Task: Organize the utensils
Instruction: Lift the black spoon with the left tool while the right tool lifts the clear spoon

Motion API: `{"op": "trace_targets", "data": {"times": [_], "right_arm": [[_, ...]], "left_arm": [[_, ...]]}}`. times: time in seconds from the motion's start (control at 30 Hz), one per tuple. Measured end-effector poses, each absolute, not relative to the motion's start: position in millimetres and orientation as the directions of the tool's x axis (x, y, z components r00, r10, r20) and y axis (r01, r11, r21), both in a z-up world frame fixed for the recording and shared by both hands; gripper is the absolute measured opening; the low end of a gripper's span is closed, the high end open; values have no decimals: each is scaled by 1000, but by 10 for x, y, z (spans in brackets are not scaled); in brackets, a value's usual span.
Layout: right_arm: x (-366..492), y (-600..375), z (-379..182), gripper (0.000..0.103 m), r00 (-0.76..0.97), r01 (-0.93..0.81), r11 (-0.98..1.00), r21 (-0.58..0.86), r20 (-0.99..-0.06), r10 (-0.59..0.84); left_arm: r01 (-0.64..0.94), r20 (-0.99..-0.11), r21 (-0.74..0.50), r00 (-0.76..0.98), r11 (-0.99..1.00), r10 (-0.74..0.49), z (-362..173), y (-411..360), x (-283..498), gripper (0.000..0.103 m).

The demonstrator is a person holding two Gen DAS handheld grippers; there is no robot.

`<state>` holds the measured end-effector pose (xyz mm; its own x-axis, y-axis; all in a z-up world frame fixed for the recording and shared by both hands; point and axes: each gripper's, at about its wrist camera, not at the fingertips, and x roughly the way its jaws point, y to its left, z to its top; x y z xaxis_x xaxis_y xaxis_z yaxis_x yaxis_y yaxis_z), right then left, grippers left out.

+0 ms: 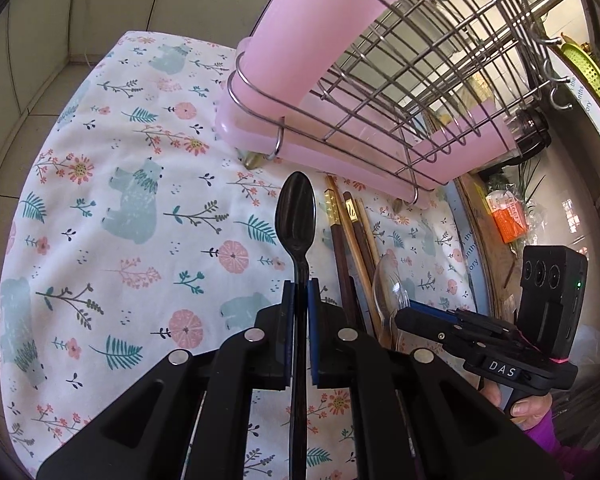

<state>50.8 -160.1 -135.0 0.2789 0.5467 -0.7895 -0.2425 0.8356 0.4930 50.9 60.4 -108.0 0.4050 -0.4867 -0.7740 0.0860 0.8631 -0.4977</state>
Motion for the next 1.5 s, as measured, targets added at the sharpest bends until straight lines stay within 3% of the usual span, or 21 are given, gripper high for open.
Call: {"op": "trace_targets", "data": {"times": [0.03, 0.4, 0.7, 0.93, 1.2, 1.37, 1.5], "right_arm": [[490, -1628, -1340, 9, 281, -241, 837, 491, -790, 545], [341, -1910, -1042, 6, 375, -233, 832, 504, -742, 555], [305, -2191, -358, 3, 565, -270, 839, 473, -627, 536], [371, -2407, 389, 3, 741, -296, 871, 391, -481, 468], [544, -2549, 1163, 3, 900, -291, 914, 284, -243, 362], [714, -2532, 1392, 3, 952, -253, 943, 218, -118, 283], [983, -2484, 1350, 3, 973, -203, 963, 176, -70, 218]], "left_arm": [[85, -772, -499, 410, 863, -487, -1061, 620, 506, 5], [108, -734, -498, 476, 861, -484, -778, 751, 359, 5], [196, -572, -500, 657, 844, -491, -102, 808, 204, 5], [236, -410, -493, 786, 837, -463, 423, 832, 366, 5], [231, -225, -426, 909, 875, -350, 833, 772, 802, 5], [182, -118, -351, 964, 919, -236, 910, 667, 1095, 5], [144, -79, -309, 981, 940, -177, 821, 587, 1318, 5]]}}
